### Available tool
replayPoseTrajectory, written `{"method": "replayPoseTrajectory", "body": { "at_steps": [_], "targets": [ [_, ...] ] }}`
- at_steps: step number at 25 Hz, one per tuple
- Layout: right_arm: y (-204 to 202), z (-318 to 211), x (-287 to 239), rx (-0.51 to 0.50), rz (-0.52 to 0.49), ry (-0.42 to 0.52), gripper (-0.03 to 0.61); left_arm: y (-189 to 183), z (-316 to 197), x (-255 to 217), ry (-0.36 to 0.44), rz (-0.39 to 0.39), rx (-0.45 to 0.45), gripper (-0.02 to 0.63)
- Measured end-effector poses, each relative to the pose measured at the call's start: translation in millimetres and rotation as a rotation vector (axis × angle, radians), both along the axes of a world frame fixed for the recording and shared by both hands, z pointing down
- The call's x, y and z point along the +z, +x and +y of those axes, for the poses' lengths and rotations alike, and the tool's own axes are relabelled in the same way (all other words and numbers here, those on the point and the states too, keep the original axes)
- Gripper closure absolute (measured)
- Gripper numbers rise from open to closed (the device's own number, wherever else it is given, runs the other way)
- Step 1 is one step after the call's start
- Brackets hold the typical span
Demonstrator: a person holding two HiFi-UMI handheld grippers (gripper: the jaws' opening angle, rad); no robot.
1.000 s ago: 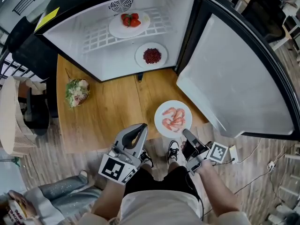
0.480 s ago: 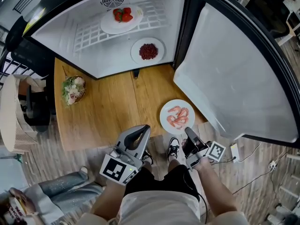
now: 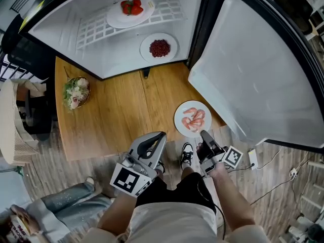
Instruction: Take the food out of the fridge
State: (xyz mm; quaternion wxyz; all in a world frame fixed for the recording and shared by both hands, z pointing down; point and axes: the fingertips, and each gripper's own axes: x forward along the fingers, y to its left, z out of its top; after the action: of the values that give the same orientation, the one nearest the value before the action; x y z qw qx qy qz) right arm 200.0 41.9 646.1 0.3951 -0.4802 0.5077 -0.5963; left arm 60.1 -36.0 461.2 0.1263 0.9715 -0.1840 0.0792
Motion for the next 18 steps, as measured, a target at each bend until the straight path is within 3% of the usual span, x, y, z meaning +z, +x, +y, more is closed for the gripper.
{"method": "replayPoseTrajectory", "body": {
  "at_steps": [18],
  "targets": [
    [-12, -1, 13, 0.071, -0.028, -0.059, 0.543, 5, 10, 4, 0.005, -0.009, 0.108, 0.604]
  ]
}}
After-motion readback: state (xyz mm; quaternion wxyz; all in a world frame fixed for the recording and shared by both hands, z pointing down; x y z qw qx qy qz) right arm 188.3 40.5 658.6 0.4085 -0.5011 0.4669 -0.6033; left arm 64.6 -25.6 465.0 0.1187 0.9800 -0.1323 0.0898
